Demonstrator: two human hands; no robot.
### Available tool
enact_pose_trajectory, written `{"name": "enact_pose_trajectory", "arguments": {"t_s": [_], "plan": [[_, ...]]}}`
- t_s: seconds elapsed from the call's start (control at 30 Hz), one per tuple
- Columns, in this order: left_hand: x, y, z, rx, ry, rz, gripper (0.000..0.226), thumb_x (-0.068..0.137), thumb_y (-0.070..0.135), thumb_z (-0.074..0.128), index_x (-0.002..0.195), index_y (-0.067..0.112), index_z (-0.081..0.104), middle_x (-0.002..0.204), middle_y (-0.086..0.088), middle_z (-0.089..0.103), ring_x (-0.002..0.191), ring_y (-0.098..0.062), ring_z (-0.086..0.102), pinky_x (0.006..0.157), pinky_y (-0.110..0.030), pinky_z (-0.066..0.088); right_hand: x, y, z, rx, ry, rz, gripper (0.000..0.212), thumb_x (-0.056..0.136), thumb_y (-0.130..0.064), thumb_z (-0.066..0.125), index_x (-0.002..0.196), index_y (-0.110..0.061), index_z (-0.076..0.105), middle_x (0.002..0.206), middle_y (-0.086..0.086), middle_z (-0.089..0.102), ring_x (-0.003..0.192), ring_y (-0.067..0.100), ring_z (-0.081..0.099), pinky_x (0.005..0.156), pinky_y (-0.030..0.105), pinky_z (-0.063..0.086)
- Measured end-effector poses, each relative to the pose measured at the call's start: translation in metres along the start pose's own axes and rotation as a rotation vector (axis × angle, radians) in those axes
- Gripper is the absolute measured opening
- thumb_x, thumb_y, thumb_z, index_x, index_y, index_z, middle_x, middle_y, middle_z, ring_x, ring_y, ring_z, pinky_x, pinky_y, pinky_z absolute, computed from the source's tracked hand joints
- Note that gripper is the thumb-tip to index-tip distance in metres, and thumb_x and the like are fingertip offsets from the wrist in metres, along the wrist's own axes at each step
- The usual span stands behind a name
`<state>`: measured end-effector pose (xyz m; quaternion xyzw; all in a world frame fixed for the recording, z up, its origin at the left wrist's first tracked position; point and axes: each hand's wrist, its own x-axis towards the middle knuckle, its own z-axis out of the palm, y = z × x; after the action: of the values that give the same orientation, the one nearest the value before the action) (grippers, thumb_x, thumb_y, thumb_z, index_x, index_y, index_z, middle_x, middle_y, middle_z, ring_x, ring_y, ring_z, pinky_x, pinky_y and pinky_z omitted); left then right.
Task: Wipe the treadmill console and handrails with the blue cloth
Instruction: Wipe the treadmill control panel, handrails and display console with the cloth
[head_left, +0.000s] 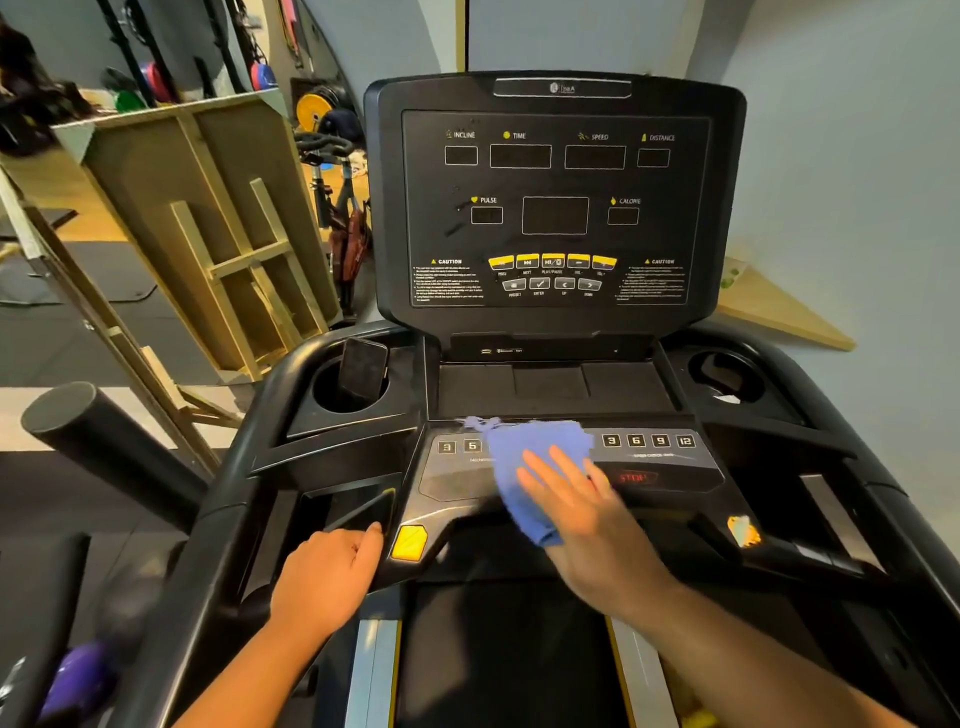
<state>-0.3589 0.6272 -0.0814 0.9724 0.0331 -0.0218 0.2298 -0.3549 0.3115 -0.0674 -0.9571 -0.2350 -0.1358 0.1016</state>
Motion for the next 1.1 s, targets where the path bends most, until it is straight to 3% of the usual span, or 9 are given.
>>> {"name": "enact_pose_trajectory", "arguments": {"t_s": [0.13,0.3,0.37,0.43,0.6,0.7,0.83,0.93,1.1], "plan": [[0.0,0.003,-0.001,-0.008,0.002,-0.005,0.058,0.104,0.04,0.036,0.063,0.012,0.067,0.059,-0.007,0.068,0.054,-0.015,0.064,0.052,-0.018,0.042,-0.032,0.046,-0.012,-0.035,0.121,0.379,0.073,0.079,-0.012,0.079,0.146,-0.014,0.048,0.154,-0.003,0.041,0.145,0.026,0.037,0.116,0.049,0.031],[-0.001,0.002,-0.001,0.012,-0.011,-0.005,0.056,0.105,0.038,0.036,0.064,0.017,0.067,0.061,-0.003,0.069,0.056,-0.013,0.065,0.052,-0.015,0.042,-0.02,0.042,-0.007,-0.215,0.179,0.659,0.059,0.083,-0.015,0.071,0.138,0.001,0.055,0.144,0.023,0.053,0.137,0.045,0.045,0.111,0.064,0.033],[-0.002,0.003,-0.001,0.012,-0.007,-0.004,0.056,0.105,0.038,0.037,0.062,0.019,0.065,0.059,0.0,0.068,0.056,-0.012,0.064,0.052,-0.014,0.038,-0.003,0.021,0.002,-0.115,0.239,0.64,0.054,0.087,-0.015,0.059,0.138,0.001,0.053,0.145,0.024,0.051,0.137,0.048,0.043,0.112,0.063,0.033],[-0.002,0.005,-0.002,0.014,0.003,0.001,0.056,0.105,0.037,0.036,0.059,0.019,0.062,0.057,0.0,0.066,0.054,-0.012,0.062,0.051,-0.013,0.035,0.014,-0.007,0.012,-0.034,0.256,0.427,0.058,0.085,-0.014,0.062,0.141,-0.001,0.052,0.149,0.022,0.048,0.14,0.046,0.04,0.114,0.061,0.031],[-0.002,0.004,-0.001,0.006,-0.008,0.005,0.058,0.105,0.037,0.037,0.057,0.018,0.062,0.054,-0.005,0.065,0.052,-0.015,0.063,0.052,-0.016,0.038,0.023,-0.034,0.008,0.025,0.008,0.043,0.071,0.083,-0.022,0.069,0.148,-0.022,0.042,0.16,0.0,0.035,0.15,0.031,0.026,0.121,0.046,0.018],[-0.001,0.003,-0.001,0.017,-0.015,0.005,0.058,0.105,0.038,0.036,0.059,0.018,0.065,0.056,-0.005,0.067,0.053,-0.014,0.064,0.052,-0.015,0.038,-0.009,0.009,0.004,0.109,0.067,0.102,0.072,0.081,-0.007,0.066,0.149,-0.015,0.044,0.159,0.002,0.037,0.151,0.027,0.024,0.123,0.044,0.021],[0.0,0.004,0.0,0.014,-0.01,-0.013,0.058,0.104,0.039,0.036,0.058,0.018,0.065,0.056,-0.005,0.067,0.052,-0.014,0.064,0.051,-0.017,0.041,-0.044,0.076,-0.008,-0.043,0.205,0.444,0.063,0.085,-0.002,0.066,0.144,-0.001,0.046,0.15,0.018,0.045,0.144,0.033,0.034,0.121,0.046,0.026],[0.0,0.002,0.0,0.024,-0.011,-0.019,0.058,0.104,0.04,0.037,0.061,0.017,0.067,0.056,-0.003,0.068,0.052,-0.012,0.065,0.052,-0.019,0.047,-0.031,0.084,-0.015,-0.161,0.059,0.679,0.061,0.091,-0.011,0.055,0.149,-0.002,0.039,0.156,0.02,0.037,0.147,0.043,0.028,0.118,0.058,0.026],[0.001,0.004,0.0,0.003,-0.02,-0.024,0.058,0.104,0.039,0.038,0.057,0.016,0.065,0.052,-0.004,0.065,0.049,-0.012,0.063,0.05,-0.017,0.042,-0.058,0.061,-0.013,-0.175,0.07,0.517,0.074,0.074,-0.008,0.079,0.143,-0.009,0.052,0.15,0.015,0.049,0.14,0.042,0.041,0.105,0.058,0.043]]}}
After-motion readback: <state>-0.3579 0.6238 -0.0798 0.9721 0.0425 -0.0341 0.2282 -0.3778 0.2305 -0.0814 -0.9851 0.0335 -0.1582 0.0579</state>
